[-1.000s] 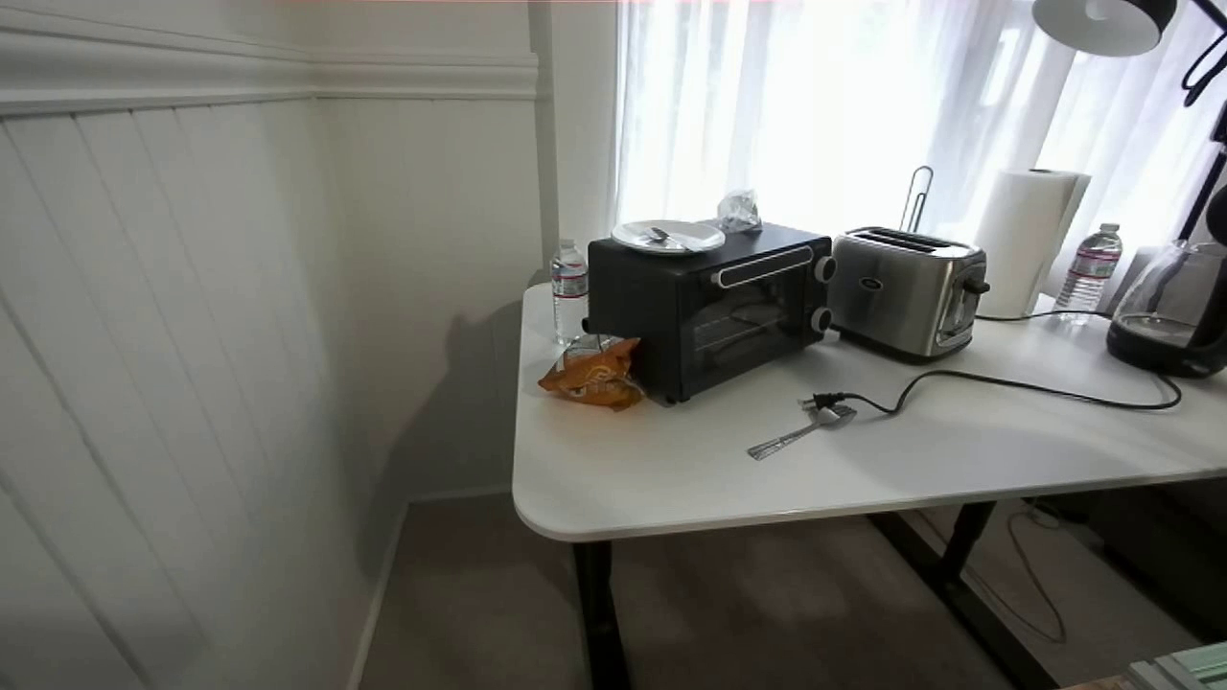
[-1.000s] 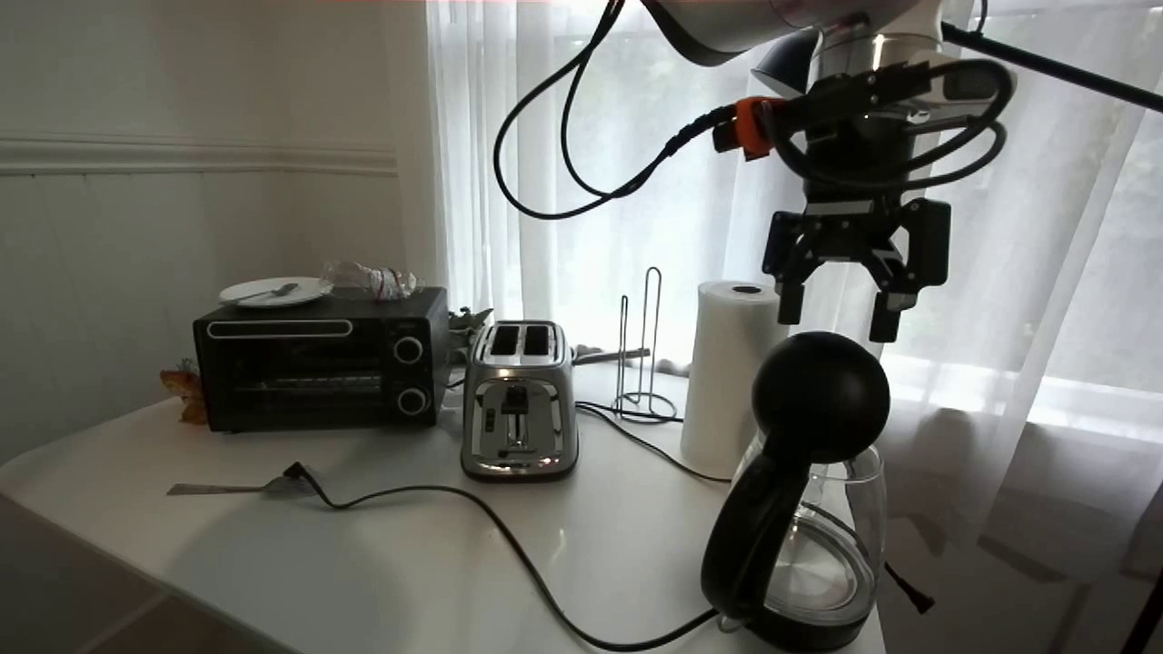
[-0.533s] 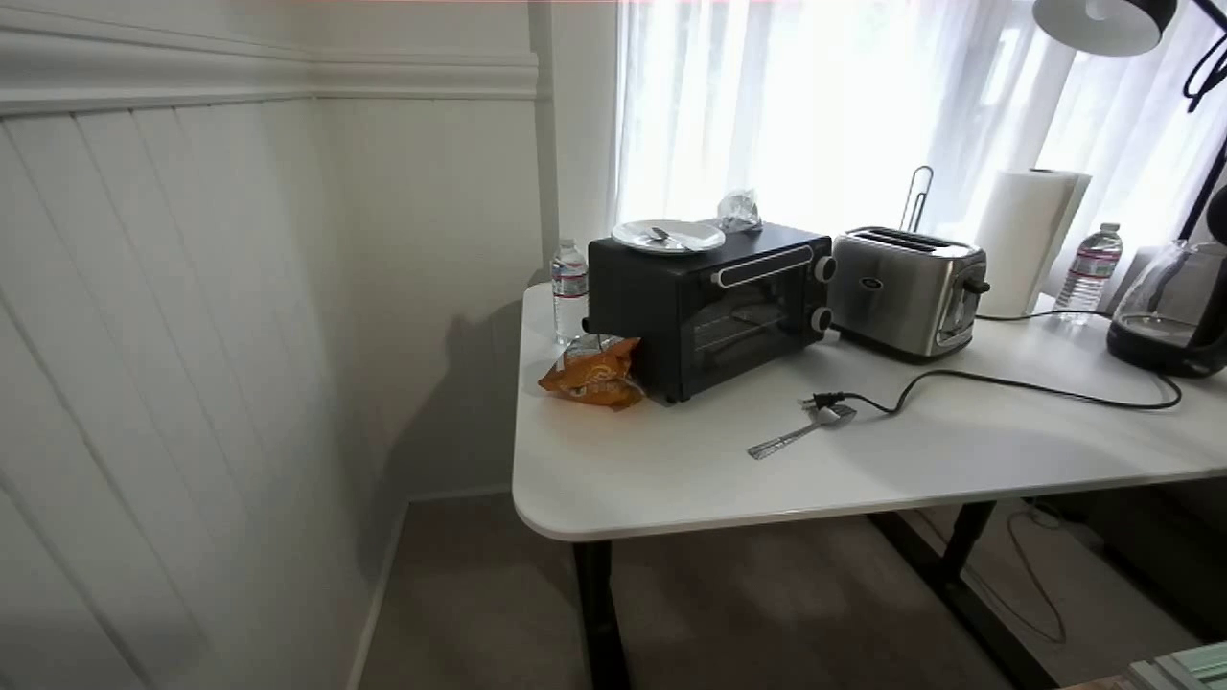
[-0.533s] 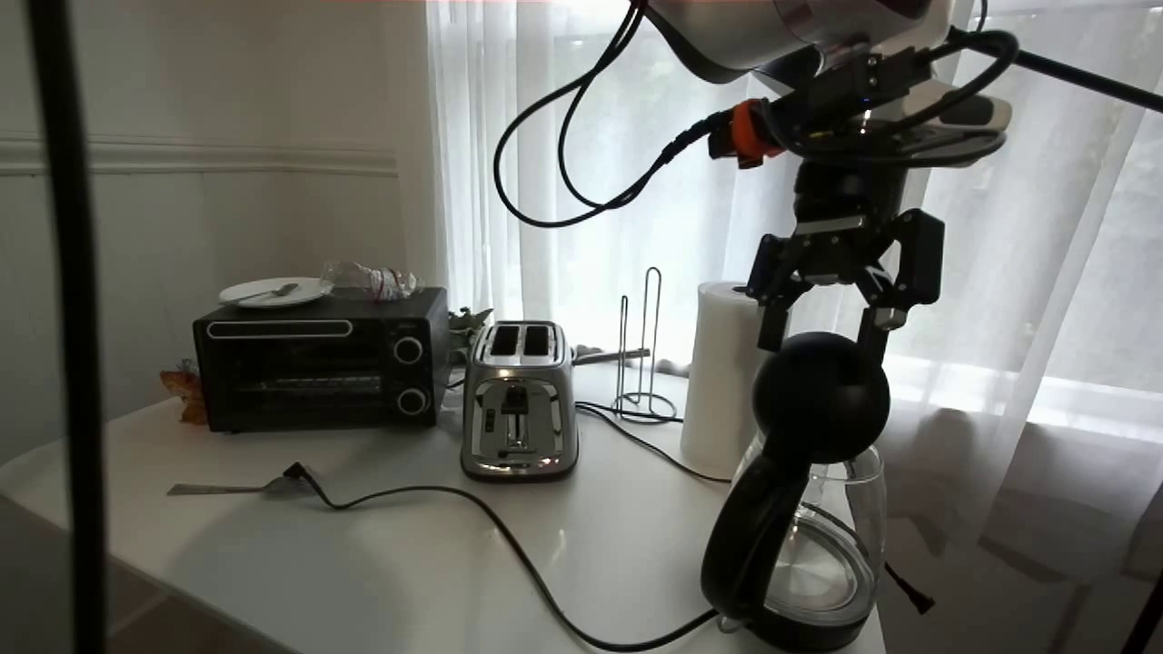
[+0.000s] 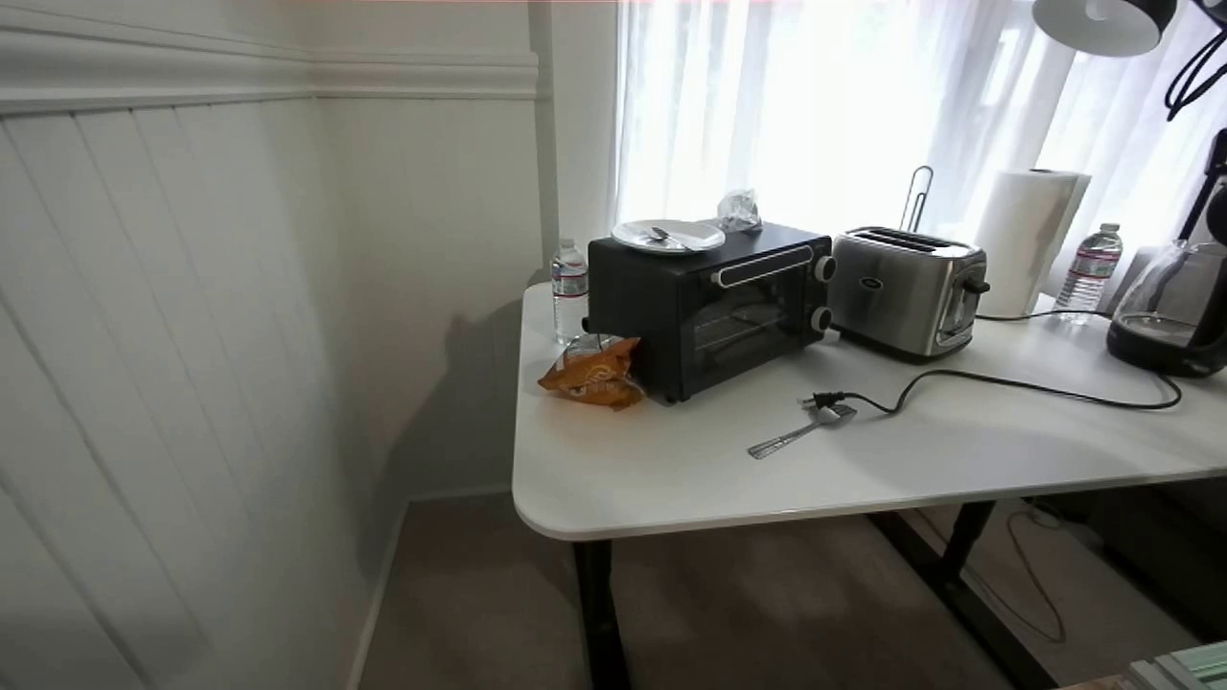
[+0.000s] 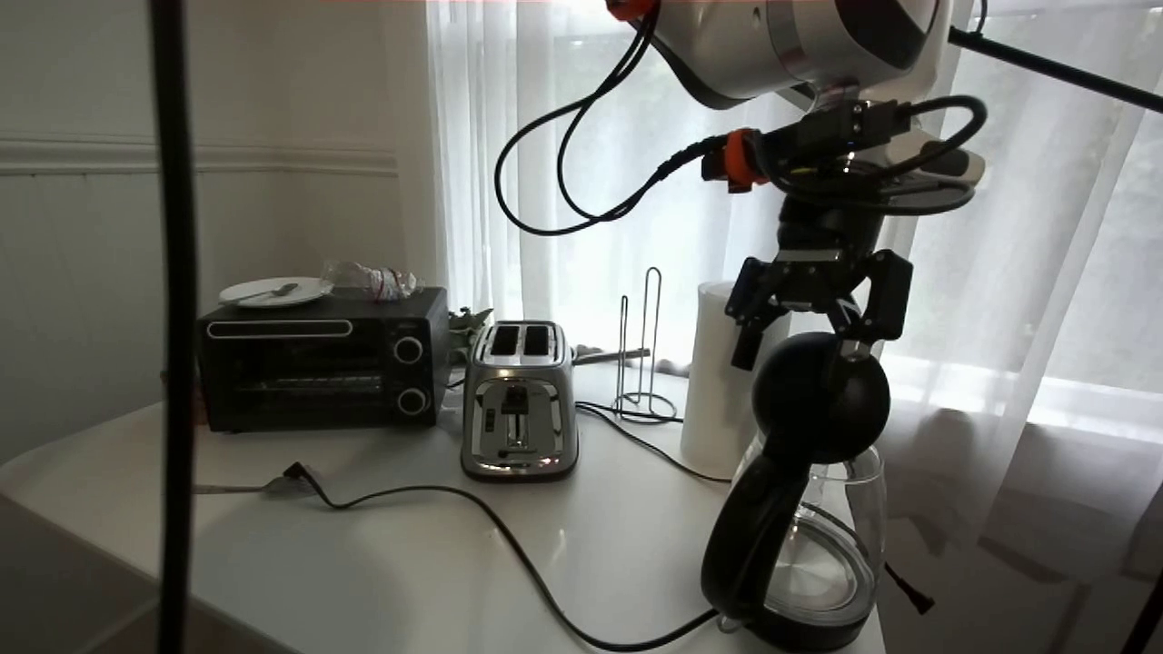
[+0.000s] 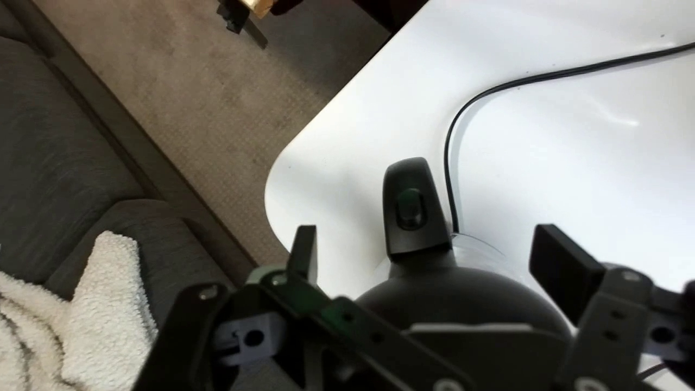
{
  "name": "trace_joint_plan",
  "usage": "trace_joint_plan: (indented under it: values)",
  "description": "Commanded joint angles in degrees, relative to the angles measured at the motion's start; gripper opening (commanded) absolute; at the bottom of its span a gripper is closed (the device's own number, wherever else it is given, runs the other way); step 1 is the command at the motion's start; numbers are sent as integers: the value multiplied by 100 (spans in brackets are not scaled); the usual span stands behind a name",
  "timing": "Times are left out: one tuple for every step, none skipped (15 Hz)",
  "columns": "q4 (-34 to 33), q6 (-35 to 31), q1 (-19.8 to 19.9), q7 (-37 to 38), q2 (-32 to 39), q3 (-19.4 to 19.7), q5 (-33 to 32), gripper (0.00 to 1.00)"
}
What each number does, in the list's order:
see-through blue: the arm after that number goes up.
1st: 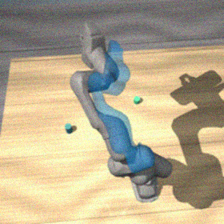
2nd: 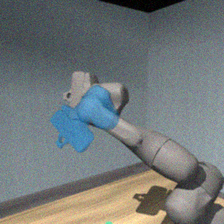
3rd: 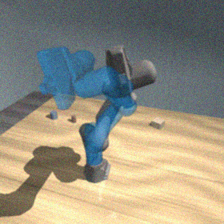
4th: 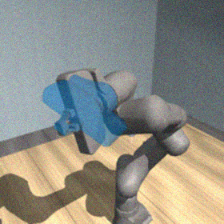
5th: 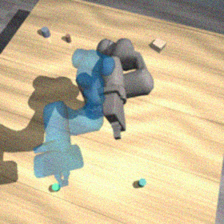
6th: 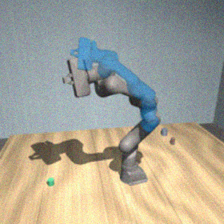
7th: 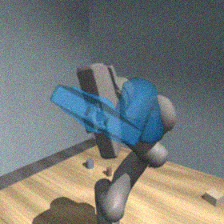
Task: Close the black kettle lid fully
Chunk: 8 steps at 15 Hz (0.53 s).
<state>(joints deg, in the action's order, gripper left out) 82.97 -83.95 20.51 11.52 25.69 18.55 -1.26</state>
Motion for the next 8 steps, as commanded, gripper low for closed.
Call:
trace_joint_plan:
  values:
    - [-242,-71,263,-162,200,-130,538,100]
    - [-245,-172,292,-148,233,-137,660,100]
    - [-193,-447,337,-193,240,-161,817,100]
    - [-204,-598,358,-193,283,-162,896,100]
    - [-215,-790,388,-184,325,-164,992,100]
    - [-224,-959,415,-174,361,-164,1071,100]
    - [-241,-1101,438,-154,398,-163,1133,100]
    - [-240,-1272,463,-147,420,-169,1210,100]
